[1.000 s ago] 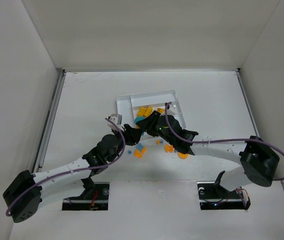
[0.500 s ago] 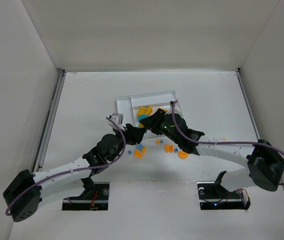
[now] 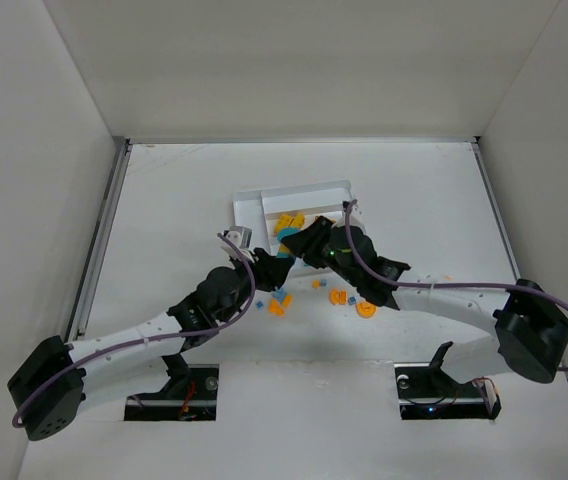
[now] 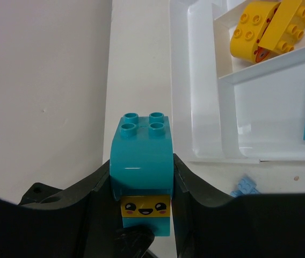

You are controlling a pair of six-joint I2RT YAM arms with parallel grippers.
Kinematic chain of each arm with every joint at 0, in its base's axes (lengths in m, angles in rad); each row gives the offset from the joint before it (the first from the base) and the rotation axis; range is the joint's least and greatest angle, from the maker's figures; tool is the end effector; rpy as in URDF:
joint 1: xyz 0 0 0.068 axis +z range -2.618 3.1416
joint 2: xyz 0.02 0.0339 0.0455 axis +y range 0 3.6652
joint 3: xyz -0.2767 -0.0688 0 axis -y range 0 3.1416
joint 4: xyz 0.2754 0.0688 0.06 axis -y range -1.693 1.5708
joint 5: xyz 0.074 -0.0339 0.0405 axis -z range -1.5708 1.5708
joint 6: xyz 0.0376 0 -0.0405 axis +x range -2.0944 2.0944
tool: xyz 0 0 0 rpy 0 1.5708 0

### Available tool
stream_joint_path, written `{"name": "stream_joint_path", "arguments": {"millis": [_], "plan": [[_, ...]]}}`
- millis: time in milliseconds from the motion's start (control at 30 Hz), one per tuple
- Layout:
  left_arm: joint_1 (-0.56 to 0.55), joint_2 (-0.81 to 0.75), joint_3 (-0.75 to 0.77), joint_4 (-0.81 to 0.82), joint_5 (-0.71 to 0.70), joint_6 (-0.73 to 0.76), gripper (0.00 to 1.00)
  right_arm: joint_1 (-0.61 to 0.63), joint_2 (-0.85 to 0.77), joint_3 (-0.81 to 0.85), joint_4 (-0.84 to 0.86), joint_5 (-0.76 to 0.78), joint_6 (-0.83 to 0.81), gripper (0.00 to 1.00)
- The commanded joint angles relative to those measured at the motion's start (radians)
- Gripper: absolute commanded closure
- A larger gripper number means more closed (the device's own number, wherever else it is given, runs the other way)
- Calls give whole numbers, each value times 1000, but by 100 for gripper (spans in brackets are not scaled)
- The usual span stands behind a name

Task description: Sort the legos into containers by color

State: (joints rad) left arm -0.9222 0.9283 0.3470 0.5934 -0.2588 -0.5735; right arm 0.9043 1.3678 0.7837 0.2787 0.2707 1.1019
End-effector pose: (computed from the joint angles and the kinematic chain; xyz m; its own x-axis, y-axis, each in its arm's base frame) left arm 0.1452 -0.1756 0.2353 -0.3280 -0.4356 -0.8383 0.5213 0.6566 -0.5451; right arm 0.2133 0.2549 0.2496 -0.6190 0.6034 -0.5027 -0.1052 0.5706 0.8145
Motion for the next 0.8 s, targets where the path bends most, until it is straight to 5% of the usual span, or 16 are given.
{"name": "stream_joint_path", "arguments": {"millis": [0,233,767], "plan": [[-7,0,47,31,13,17,72,-9,-38,-11,68,16,0,78],[-11,-20,34,11,36,24,81,-55,-72,-38,68,12,-13,78],[23,-49,10,-43,56,21,81,-207,-197,-124,30,-24,-65,78]]}}
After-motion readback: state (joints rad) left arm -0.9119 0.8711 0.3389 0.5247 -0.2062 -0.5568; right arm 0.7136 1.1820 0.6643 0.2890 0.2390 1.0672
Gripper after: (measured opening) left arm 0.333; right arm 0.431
